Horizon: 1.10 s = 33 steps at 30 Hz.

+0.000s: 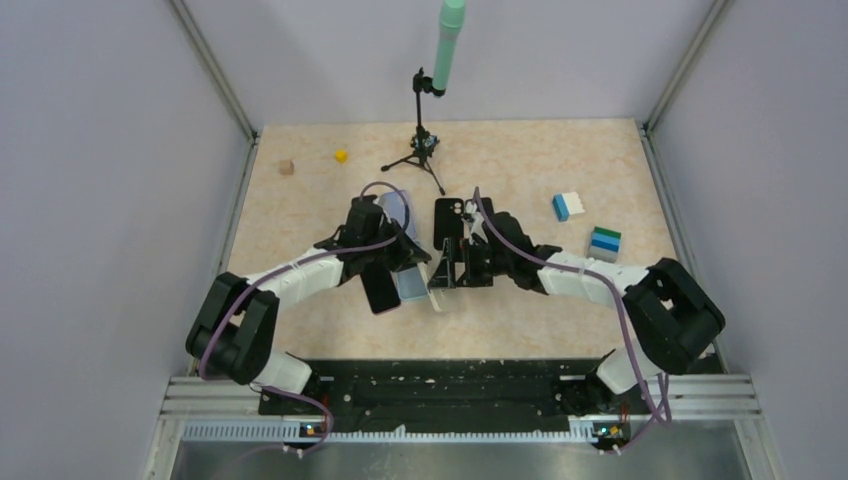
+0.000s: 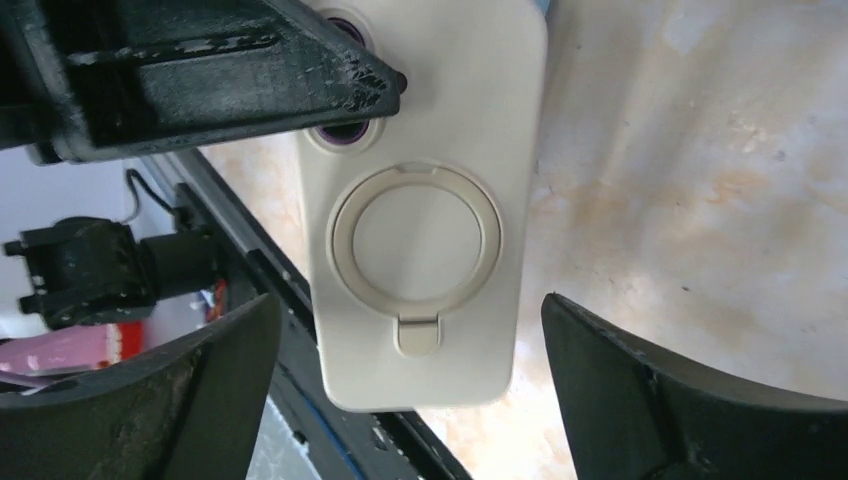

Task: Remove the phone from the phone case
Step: Pick up the phone at the center of the board.

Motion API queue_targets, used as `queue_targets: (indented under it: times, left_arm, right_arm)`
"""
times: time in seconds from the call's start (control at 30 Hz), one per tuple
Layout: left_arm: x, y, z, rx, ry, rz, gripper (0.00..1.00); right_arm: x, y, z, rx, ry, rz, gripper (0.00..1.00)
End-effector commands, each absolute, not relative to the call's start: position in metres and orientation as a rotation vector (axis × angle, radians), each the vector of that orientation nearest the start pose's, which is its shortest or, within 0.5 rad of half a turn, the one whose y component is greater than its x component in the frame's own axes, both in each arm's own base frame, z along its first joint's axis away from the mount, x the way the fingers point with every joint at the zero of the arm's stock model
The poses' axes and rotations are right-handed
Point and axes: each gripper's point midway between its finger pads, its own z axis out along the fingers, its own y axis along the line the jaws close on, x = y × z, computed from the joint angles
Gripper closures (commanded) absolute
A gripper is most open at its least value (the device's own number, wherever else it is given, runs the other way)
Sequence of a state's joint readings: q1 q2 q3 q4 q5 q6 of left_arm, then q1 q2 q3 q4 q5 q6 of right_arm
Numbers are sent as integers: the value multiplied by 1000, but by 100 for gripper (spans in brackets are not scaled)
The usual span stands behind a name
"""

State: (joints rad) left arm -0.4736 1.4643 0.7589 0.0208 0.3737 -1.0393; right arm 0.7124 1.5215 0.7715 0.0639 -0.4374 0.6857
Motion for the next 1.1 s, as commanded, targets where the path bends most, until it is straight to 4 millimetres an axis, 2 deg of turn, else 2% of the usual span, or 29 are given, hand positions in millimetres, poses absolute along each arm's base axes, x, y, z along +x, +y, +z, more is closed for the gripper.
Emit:
queue_targets:
  times: [0.0, 0.1, 0.2, 0.33, 0.43, 0.63, 0.83, 1.07]
  left_arm:
    - [303, -255, 137, -416, 2373, -1105, 100]
    - [308, -249, 149, -433, 2359, -1047, 100]
    - [314, -245, 161, -445, 2350, -1004, 100]
    - [318, -242, 173, -453, 2338, -979, 100]
    - [318, -241, 177, -459, 2339, -972, 100]
    - [317, -240, 188, -461, 2328, -980, 100]
    - [316, -239, 193, -459, 2315, -978, 100]
    - [317, -236, 195, -464, 2308, -965, 100]
  right_arm:
    - [240, 317, 126, -382, 2322, 985, 1]
    - [244, 305, 134, -380, 2282, 818, 1]
    - [241, 305, 146, -407, 2218, 676, 4]
    - [230, 322, 167, -466, 2108, 557, 10]
    - [221, 335, 175, -490, 2059, 492, 14]
    - [226, 341, 160, -501, 2065, 287, 27]
    - [224, 351, 151, -550, 2019, 90, 29]
    - [217, 362, 142, -571, 1992, -13, 33]
